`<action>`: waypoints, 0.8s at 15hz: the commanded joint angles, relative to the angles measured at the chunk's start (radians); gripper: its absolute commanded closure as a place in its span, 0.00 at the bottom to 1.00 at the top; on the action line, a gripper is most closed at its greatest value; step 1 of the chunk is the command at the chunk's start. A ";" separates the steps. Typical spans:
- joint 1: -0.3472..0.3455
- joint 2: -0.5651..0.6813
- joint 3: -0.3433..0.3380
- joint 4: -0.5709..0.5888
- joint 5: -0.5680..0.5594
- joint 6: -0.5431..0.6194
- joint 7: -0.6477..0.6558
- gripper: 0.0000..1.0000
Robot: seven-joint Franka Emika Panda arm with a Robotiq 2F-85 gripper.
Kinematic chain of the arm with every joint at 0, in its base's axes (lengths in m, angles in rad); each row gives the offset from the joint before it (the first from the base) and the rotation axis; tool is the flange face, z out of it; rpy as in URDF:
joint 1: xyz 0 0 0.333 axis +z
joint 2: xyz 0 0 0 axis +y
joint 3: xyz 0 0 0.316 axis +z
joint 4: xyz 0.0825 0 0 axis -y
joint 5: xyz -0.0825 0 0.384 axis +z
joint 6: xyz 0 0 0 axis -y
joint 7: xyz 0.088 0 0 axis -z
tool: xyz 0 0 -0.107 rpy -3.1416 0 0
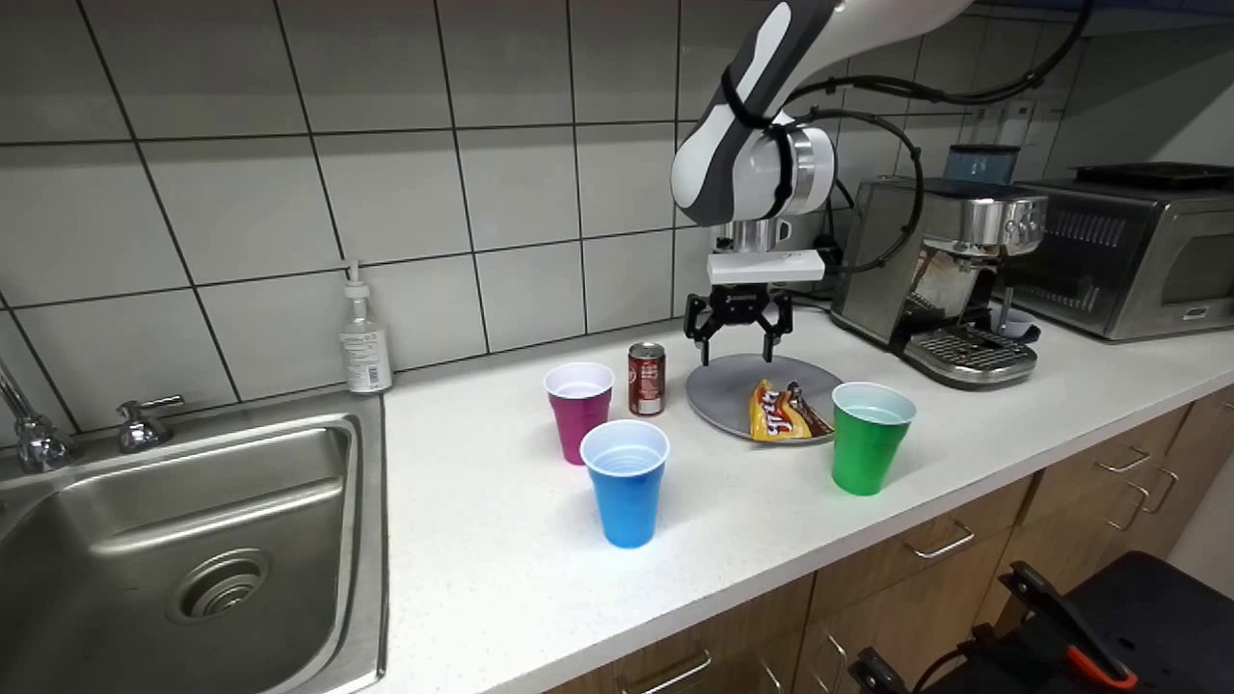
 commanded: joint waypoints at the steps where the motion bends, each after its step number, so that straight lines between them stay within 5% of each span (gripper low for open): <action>1: -0.006 -0.037 -0.008 -0.041 -0.006 -0.002 0.004 0.00; 12: 0.000 -0.077 -0.046 -0.122 -0.008 0.021 0.068 0.00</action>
